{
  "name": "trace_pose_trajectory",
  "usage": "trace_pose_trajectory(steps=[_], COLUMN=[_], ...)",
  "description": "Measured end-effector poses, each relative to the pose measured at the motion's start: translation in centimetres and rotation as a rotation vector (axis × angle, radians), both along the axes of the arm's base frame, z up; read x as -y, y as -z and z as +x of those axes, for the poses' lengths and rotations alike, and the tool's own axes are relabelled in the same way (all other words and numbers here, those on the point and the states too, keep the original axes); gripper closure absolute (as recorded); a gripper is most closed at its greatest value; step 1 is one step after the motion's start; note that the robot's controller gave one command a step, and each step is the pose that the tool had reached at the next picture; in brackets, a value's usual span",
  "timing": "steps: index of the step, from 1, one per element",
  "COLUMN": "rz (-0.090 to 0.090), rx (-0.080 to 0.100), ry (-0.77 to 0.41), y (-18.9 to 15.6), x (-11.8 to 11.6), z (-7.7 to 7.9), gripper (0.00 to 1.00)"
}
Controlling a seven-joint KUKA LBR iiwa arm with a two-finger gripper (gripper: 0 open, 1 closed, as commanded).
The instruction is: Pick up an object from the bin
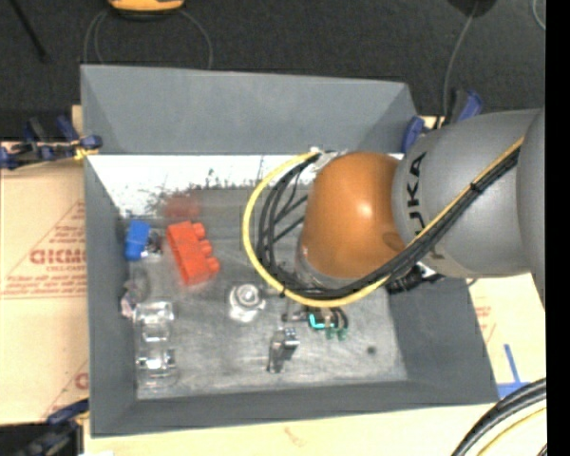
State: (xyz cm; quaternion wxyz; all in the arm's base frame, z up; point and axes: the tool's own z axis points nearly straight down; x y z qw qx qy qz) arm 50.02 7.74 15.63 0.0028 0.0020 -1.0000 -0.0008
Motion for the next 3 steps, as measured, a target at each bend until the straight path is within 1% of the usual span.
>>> trace_pose_trajectory(steps=[1, 2, 3], rz=[0.000, 0.002, -0.002], rx=[0.013, 0.012, 0.018], ry=[-0.182, -0.180, -0.144], y=[7.2, 7.4, -9.3], x=[2.1, 2.0, 2.1], z=[5.6, 5.7, 5.8], gripper=[0.00, 1.00, 1.00])
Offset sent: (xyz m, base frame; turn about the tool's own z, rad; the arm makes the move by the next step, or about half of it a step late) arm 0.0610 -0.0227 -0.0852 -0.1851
